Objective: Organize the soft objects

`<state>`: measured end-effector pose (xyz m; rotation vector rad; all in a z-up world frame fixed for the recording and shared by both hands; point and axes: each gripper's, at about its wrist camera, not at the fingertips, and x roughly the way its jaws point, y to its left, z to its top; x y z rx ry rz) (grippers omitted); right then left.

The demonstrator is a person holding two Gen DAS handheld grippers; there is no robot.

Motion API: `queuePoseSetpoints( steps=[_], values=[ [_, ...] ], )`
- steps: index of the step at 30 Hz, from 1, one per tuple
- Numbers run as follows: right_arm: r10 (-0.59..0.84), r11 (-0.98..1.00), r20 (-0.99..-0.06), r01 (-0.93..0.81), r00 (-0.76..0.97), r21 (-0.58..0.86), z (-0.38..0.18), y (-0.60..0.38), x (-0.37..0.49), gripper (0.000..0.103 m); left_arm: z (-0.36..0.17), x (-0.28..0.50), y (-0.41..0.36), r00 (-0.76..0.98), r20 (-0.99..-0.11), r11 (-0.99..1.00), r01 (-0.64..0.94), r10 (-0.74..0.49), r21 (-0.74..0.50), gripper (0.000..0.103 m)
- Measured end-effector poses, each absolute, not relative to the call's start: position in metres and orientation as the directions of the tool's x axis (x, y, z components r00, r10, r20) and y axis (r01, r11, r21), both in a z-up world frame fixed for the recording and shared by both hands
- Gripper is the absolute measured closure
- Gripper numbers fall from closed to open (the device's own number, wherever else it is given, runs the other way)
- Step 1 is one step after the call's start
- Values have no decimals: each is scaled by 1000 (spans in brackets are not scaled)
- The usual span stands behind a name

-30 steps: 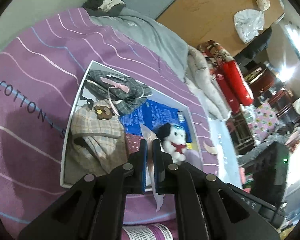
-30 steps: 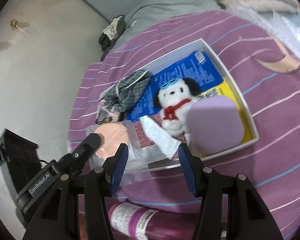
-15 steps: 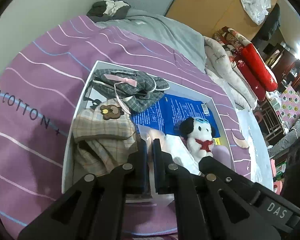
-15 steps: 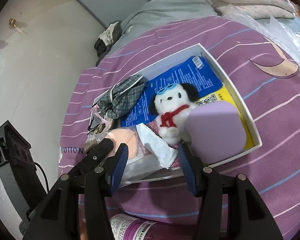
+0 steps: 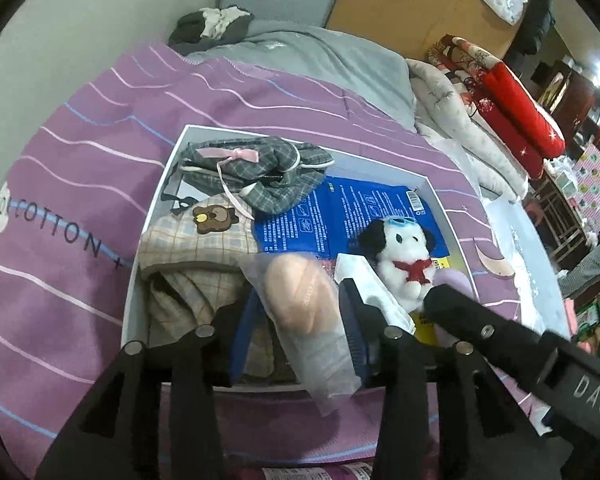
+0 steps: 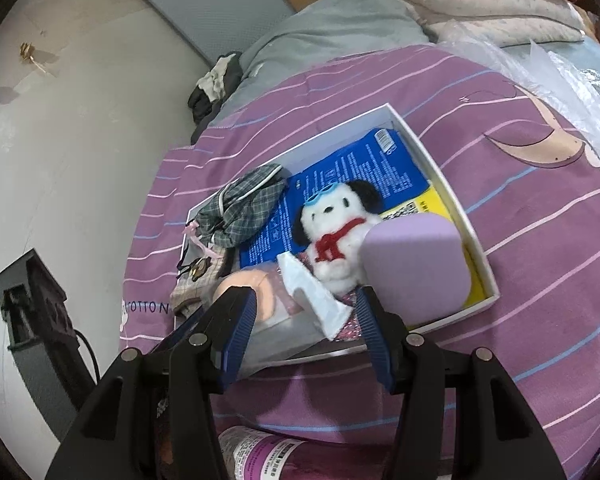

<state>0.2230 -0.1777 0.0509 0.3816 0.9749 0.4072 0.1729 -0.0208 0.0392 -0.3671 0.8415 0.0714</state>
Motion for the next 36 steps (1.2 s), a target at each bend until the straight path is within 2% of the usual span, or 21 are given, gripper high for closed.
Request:
queuePoseSetpoints(
  steps=[6,11,13,16,19,21,22,24,25,28,31,35,36],
  values=[
    [492,862,-713,-166,499,479,53,-183,223,51,48,164,-16,693,-721,926,-249,-34,-282,59],
    [466,879,-713,-179,524,443,56,-183,221,51,59,150,-16,728,-669,937,-321,150,-139,59],
    [467,880,-706,-198,533,433,57,-183,220,51,59,149,-16,718,-671,940,-328,184,-94,58],
    [478,876,-704,-224,525,427,58,-181,219,51,56,148,-7,711,-685,941,-319,160,-111,58],
    [503,864,-705,-270,501,425,59,-176,217,53,58,140,6,737,-656,928,-341,164,-150,58],
    [519,855,-695,-291,498,429,60,-175,215,69,61,138,8,747,-643,927,-344,171,-152,58],
    [521,854,-693,-295,498,429,61,-174,215,70,63,138,9,746,-644,929,-339,171,-146,57],
    [520,854,-691,-305,502,422,61,-173,214,71,66,138,8,752,-644,935,-316,143,-161,44],
    [513,858,-693,-307,506,411,61,-172,213,71,66,138,8,757,-642,936,-302,121,-180,42],
    [477,879,-698,-307,535,365,65,-170,211,71,68,137,5,757,-648,934,-286,84,-213,40],
    [485,874,-660,-332,574,354,76,-174,203,71,77,133,0,757,-649,943,-266,75,-201,39],
    [469,882,-614,-368,635,294,100,-181,184,71,100,114,-7,798,-600,946,-228,46,-232,38],
    [460,886,-610,-382,646,263,108,-182,178,69,111,107,-10,816,-577,945,-216,37,-245,34]
  ],
)
